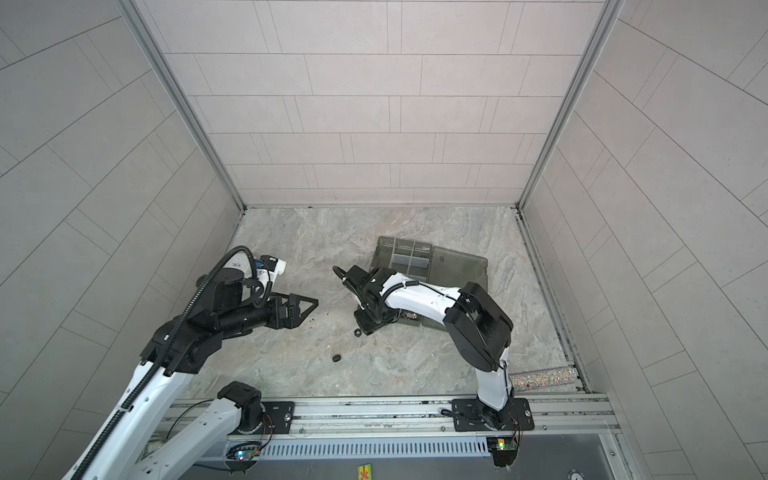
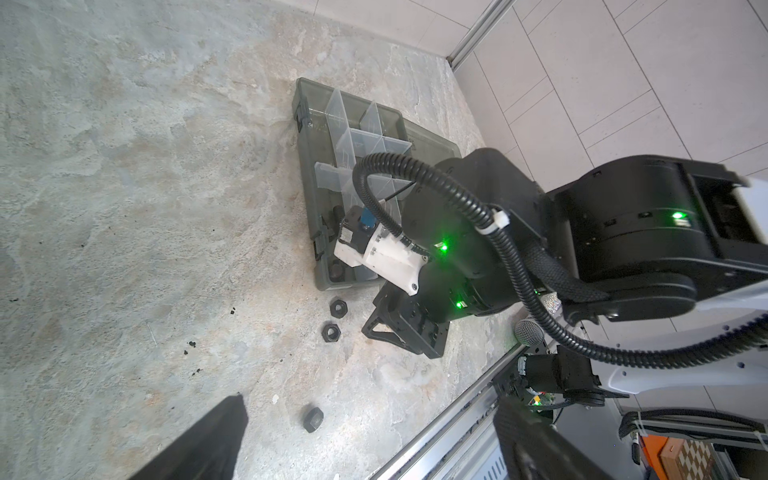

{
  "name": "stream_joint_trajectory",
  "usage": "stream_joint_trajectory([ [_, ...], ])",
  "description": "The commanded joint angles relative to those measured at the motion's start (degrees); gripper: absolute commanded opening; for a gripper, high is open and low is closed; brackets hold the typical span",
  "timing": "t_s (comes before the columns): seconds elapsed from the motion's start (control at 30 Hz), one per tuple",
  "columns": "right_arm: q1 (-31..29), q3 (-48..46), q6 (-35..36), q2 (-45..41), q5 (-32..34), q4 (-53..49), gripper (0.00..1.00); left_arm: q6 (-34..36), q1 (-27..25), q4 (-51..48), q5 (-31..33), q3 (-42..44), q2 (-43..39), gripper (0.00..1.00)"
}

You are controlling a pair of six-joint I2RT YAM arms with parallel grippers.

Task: Sort the screws and nuts into containers
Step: 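Move the right gripper back over the remaining black hex nuts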

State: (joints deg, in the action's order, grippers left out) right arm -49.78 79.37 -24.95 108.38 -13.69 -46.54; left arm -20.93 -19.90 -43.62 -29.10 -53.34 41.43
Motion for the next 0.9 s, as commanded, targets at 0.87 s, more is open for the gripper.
stream_joint_trajectory([
  [0.87, 4.85, 4.34, 1.8, 8.15, 0.59, 2.03, 0.42, 2.36, -0.18, -1.13, 3.39, -4.41, 2.42, 1.0],
])
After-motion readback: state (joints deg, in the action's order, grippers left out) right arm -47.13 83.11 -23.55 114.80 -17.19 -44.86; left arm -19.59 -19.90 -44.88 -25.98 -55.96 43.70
